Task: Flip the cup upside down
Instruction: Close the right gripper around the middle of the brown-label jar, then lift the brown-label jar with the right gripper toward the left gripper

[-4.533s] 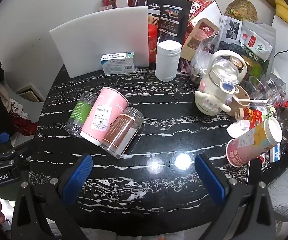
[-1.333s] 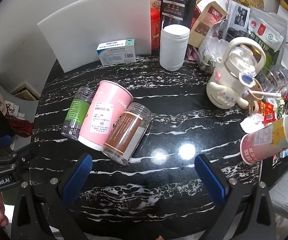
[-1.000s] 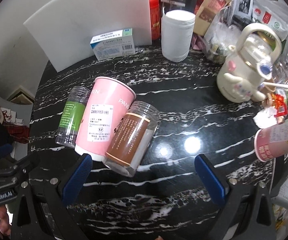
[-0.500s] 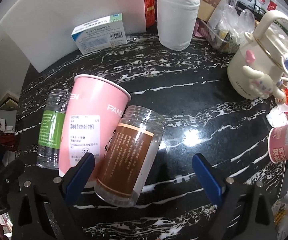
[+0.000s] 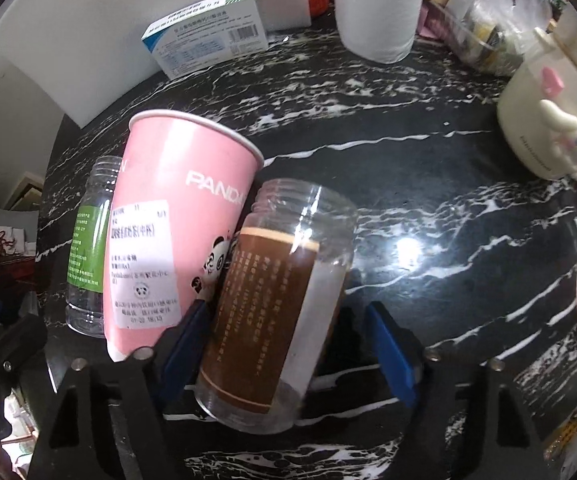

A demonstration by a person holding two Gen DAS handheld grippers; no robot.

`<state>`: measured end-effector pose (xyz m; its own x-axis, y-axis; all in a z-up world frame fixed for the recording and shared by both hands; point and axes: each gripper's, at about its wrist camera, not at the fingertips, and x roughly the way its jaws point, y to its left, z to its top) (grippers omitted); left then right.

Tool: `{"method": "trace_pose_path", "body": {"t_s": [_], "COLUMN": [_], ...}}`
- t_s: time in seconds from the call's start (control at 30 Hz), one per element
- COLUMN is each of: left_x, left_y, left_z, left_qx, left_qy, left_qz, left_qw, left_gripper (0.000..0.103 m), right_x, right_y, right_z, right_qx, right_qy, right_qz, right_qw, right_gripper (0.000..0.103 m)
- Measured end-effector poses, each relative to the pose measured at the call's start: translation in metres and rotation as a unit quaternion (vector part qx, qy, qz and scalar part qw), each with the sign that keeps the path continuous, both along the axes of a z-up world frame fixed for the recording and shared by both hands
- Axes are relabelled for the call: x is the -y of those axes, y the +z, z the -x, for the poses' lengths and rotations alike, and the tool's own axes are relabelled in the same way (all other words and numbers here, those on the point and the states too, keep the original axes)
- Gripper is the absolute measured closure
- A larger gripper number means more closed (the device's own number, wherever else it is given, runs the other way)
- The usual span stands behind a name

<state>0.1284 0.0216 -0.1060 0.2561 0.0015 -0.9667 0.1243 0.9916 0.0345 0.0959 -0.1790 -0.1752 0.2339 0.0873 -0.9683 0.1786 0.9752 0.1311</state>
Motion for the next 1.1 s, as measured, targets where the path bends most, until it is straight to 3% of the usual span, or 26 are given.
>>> {"method": "trace_pose_path", "body": {"t_s": [0.07,0.43,0.7,1.1], "left_x": [0.002,0.009,0.019,0.040], "left_y": [0.002,0.023,0.039,0.032], "left_z": [0.001,0.016,0.043,0.088], "left_qx": [0.001,0.022,0.040,0.033], "left_qy": [-0.002,-0.009,-0.015,-0.024], "left_qz": [-0.002,-0.005,-0.003,-0.002], "left_qw": [1.0000,0.9997,0.9991,0.9991], "left_gripper": [0.001,0.001,0.001,0.001], "right_x": [-0.001,0.005,0.018,0.023], "right_y": [-0.003,0.013,0.018,0.014], "right_z": [-0.002,0.014,0.055,0.101], "right_qx": [-0.009,0.010,0.017,0.067], "right_qy": [0.005,0.015,0.009,0.017], "right_qz": [-0.007,-0.004,-0.005,0.003], "right_qw": [1.000,1.000,1.000,0.998], "right_gripper": [0.039,0.040,0.041,0.041]}}
